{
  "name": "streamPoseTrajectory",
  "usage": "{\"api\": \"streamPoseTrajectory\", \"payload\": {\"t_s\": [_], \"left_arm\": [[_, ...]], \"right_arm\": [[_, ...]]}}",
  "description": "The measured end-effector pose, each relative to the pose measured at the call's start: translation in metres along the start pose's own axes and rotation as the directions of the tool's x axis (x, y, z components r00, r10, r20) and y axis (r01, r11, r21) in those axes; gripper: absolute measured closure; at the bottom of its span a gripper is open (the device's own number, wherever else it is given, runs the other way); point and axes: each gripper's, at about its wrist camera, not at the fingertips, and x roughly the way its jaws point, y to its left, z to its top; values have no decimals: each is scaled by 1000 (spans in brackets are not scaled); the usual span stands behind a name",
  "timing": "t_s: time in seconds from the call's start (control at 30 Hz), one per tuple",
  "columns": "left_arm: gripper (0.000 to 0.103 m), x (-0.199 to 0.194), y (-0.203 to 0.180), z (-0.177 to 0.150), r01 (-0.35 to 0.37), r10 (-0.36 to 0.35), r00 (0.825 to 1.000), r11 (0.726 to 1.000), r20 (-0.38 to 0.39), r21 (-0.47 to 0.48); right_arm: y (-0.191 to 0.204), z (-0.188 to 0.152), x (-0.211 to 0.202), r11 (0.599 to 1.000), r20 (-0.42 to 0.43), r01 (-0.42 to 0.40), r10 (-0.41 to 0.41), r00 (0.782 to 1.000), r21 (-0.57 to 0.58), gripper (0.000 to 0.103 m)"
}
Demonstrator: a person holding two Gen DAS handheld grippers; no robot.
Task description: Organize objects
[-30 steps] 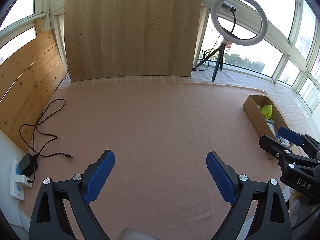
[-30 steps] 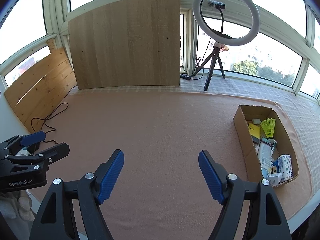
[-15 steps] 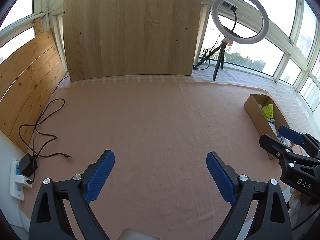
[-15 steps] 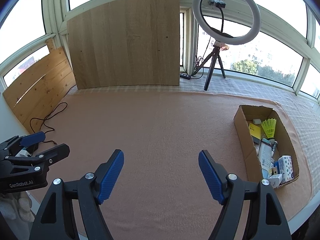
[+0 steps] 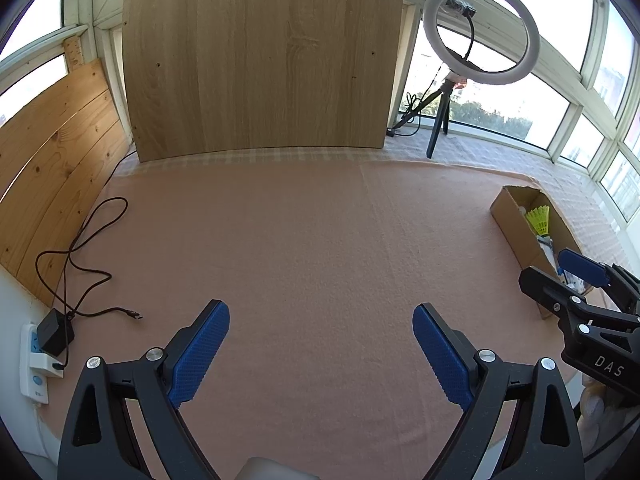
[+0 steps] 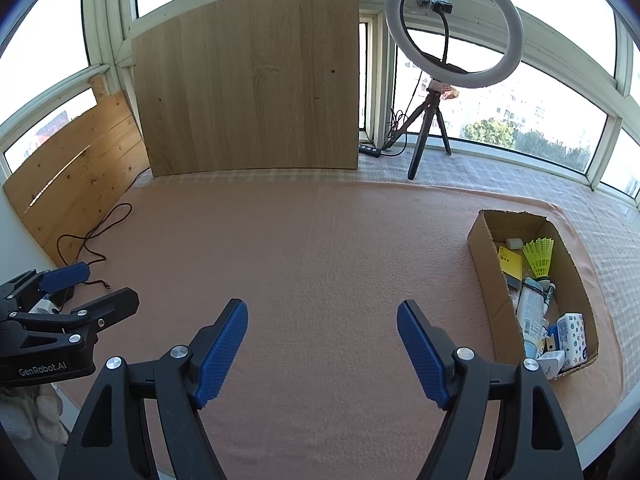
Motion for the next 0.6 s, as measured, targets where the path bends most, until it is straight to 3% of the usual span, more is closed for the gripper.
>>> {"api": "streamPoseTrajectory", "payload": {"t_s": [0.6], "left_arm": [[8, 10, 1, 4, -10, 9, 1000, 1000, -15, -8]], "right_arm": [[-2, 3, 7, 1000, -11, 1, -1, 1000, -1, 25]]}}
